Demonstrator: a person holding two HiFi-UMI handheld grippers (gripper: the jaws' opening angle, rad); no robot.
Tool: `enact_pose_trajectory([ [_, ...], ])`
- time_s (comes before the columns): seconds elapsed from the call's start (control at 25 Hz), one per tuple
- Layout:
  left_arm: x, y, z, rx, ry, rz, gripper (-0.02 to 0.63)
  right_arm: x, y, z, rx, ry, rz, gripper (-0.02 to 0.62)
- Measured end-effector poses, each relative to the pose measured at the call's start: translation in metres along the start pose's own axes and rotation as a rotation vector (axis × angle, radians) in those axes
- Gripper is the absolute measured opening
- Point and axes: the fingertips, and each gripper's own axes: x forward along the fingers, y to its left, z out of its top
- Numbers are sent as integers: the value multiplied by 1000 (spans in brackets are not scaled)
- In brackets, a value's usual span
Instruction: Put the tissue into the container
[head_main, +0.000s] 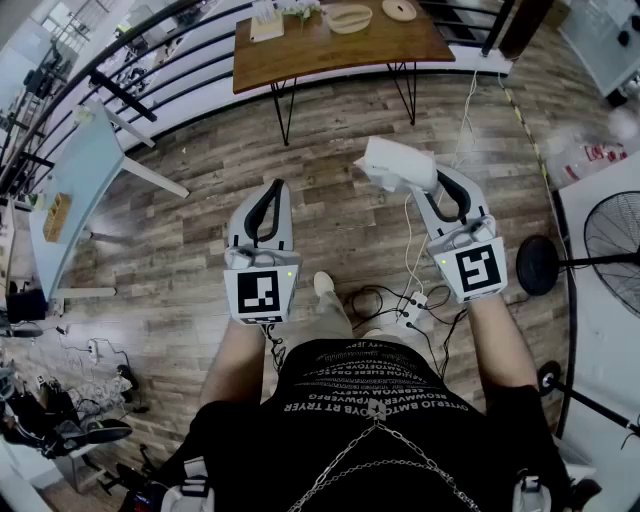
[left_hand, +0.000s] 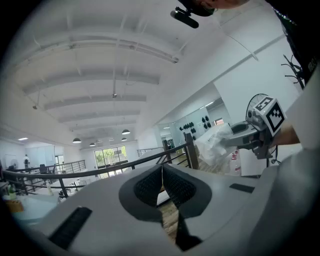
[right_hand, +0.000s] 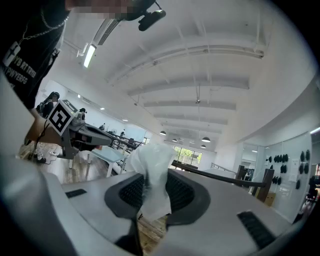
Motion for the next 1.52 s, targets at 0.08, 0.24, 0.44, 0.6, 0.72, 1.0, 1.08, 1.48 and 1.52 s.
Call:
enact_pose_trajectory([
  [0.08, 4, 17, -8, 6, 4, 13, 29, 11, 7, -3, 15, -7, -31, 104],
  [0.24, 12, 58, -23, -14, 7, 25, 29, 34, 21, -13, 58, 16, -66, 104],
  [0.44, 34, 108, -34, -11, 4, -7, 29, 66, 12, -17, 76, 66, -110, 106],
  [0.6, 55, 147, -40, -26, -10, -29, 29, 96, -4, -8, 93, 80, -166, 106],
  [0.72, 67, 170, -45, -36, -23, -31, 29, 116, -4, 1, 66, 78, -177, 106],
  [1.0, 95, 190, -66, -67, 0, -43, 29, 161, -17, 3, 54, 96, -162, 106],
  [1.08, 103, 192, -69, -73, 5, -35, 29, 168, -25, -1, 50, 100, -158, 107],
  [1.48, 188, 191, -54, -34, -3, -24, 29, 219, -88, -37, 118, 69, -142, 106],
  [1.52, 198, 189, -53, -32, 0, -27, 29, 225, -96, -39, 125, 69, -138, 106],
])
